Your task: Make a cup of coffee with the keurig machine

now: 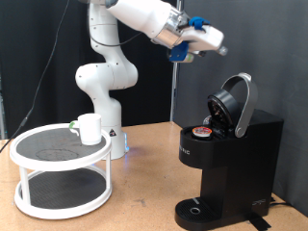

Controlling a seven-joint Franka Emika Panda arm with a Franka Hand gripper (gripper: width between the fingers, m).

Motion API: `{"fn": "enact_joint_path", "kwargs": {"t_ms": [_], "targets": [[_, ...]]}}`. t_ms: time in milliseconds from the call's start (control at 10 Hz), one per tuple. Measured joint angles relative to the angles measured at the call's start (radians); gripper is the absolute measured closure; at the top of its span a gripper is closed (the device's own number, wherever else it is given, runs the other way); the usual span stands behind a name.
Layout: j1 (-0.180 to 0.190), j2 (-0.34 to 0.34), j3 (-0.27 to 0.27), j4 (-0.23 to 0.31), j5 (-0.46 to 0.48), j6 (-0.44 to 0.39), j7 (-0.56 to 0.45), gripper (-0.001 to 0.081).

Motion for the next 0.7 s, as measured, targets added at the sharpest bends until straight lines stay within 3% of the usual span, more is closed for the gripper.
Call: {"fn": "enact_joint_path", "kwargs": {"t_ms": [300, 500, 700], "targets": [[0.004, -0.01, -0.001, 0.003, 0.129, 0.017, 0.004, 0.0072], [0.017, -0.011, 0.05, 0.036, 0.132, 0.08, 0.084, 0.0072], [0.028, -0.003, 0.111, 0.071, 0.074, 0.144, 0.172, 0.0072]]}}
